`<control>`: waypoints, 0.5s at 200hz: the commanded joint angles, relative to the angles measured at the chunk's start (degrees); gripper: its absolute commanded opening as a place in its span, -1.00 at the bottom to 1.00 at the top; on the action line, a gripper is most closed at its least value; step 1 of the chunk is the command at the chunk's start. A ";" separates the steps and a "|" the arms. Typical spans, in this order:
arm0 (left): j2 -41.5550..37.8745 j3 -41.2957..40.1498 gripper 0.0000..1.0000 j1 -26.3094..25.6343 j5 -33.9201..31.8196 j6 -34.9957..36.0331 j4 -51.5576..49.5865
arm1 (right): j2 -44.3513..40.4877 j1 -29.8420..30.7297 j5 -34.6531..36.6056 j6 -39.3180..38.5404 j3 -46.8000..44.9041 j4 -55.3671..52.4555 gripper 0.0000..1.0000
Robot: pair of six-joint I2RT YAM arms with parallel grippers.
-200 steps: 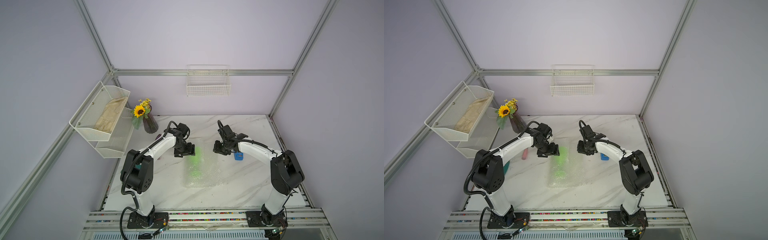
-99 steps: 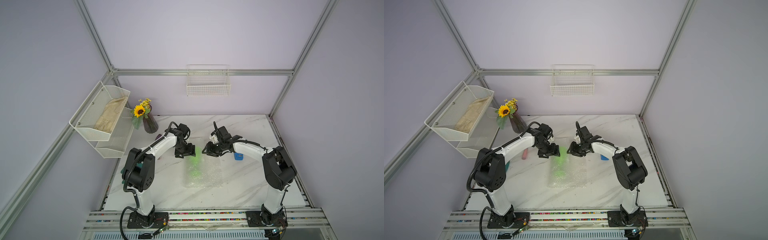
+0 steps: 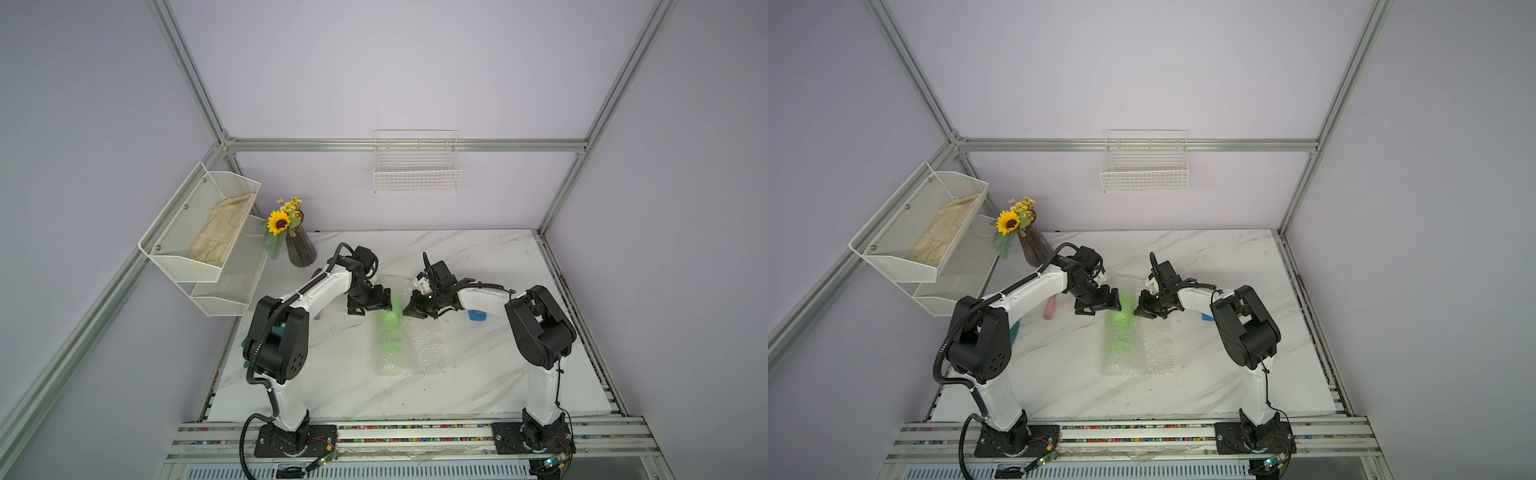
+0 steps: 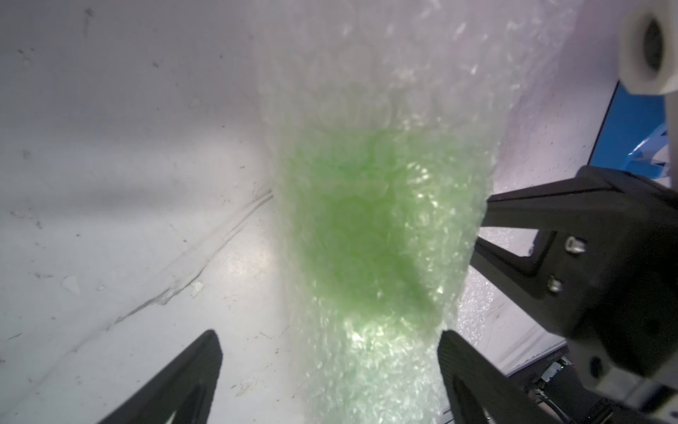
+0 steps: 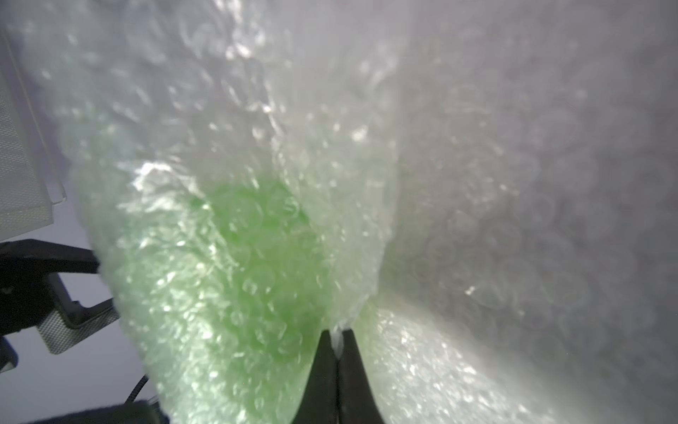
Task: Wrap wine glasses in bubble wrap
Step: Wrap the wine glass in bubble wrap.
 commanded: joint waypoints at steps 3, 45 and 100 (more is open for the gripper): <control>-0.46 1.31 0.87 0.43 4.59 -0.28 4.34 | 1.48 0.27 -0.29 0.44 -0.41 2.44 -1.00; 3.78 1.85 0.87 0.15 9.82 -1.49 8.18 | 2.39 0.33 -0.52 0.33 -0.75 2.97 -1.00; 6.04 -0.51 0.88 -0.70 12.28 -3.42 13.06 | 3.01 0.26 -1.45 0.63 -1.38 4.02 -1.00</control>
